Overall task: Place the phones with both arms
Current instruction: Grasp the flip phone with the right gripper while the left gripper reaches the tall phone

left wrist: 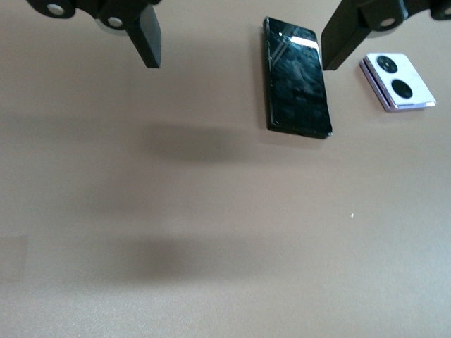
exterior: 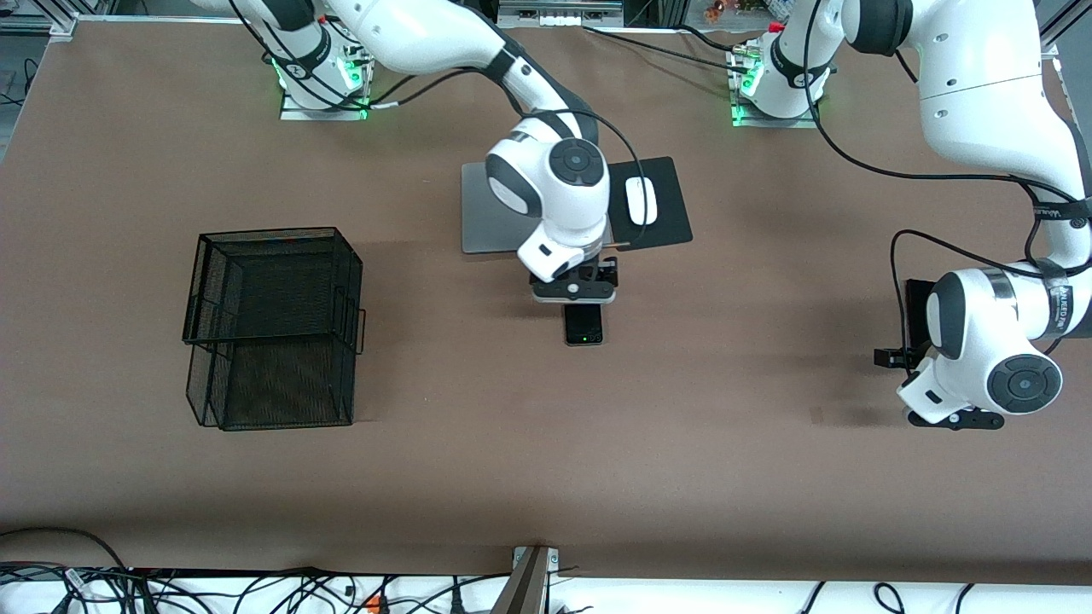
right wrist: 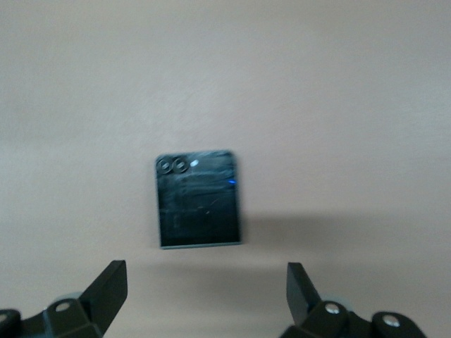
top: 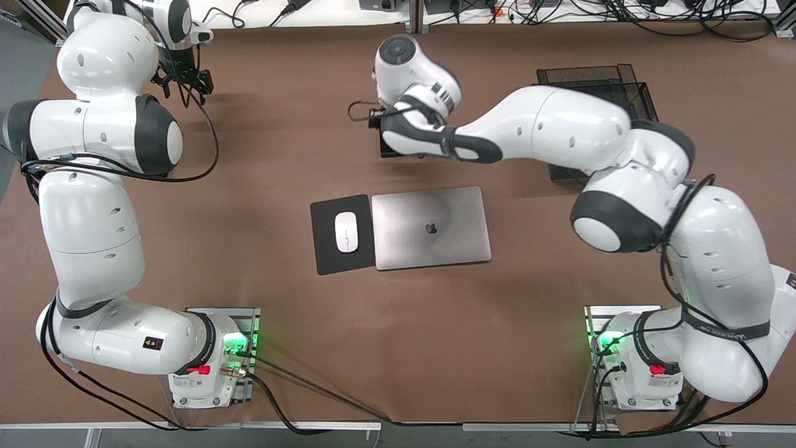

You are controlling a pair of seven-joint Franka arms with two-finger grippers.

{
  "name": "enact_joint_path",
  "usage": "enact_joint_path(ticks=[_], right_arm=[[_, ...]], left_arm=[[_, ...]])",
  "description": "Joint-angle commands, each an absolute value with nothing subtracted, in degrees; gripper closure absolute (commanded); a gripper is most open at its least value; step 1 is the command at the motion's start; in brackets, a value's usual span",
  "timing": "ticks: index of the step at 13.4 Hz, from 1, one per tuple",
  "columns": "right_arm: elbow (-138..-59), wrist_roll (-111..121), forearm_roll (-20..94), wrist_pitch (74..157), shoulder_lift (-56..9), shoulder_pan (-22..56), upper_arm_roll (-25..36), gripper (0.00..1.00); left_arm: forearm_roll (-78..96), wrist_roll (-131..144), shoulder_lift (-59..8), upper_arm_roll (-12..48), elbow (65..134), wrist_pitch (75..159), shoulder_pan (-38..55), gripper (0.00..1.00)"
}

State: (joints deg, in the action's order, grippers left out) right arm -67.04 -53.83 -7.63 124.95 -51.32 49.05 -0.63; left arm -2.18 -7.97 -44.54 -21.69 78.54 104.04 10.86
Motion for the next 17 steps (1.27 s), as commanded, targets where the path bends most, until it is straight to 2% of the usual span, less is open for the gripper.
enact_joint_path(ticks=[1, 6, 14, 17], right_arm=[[-62.4, -55.98, -9.66, 125.42, -55.19, 51.06, 1.13, 0.0], [-62.49, -55.99, -14.85, 130.24, -58.79, 51.07, 1.23, 0.0], [-62.49, -58.09, -14.77, 138.68, -62.22, 50.27, 2.11, 0.0], [-62.49, -58.1, -14.77, 138.96, -62.67, 50.36, 2.29, 0.01]], left_arm=[[1.21, -14.83, -45.78, -21.01, 78.49, 106.69, 7.75, 0.0], [7.37, -25.39, -47.72, -21.0, 78.4, 111.35, 3.87, 0.0], [10.97, -30.23, -47.64, -20.92, 78.49, 111.27, -0.61, 0.0], [11.6, -30.32, -47.2, -21.0, 81.11, 111.45, -2.2, 0.0]])
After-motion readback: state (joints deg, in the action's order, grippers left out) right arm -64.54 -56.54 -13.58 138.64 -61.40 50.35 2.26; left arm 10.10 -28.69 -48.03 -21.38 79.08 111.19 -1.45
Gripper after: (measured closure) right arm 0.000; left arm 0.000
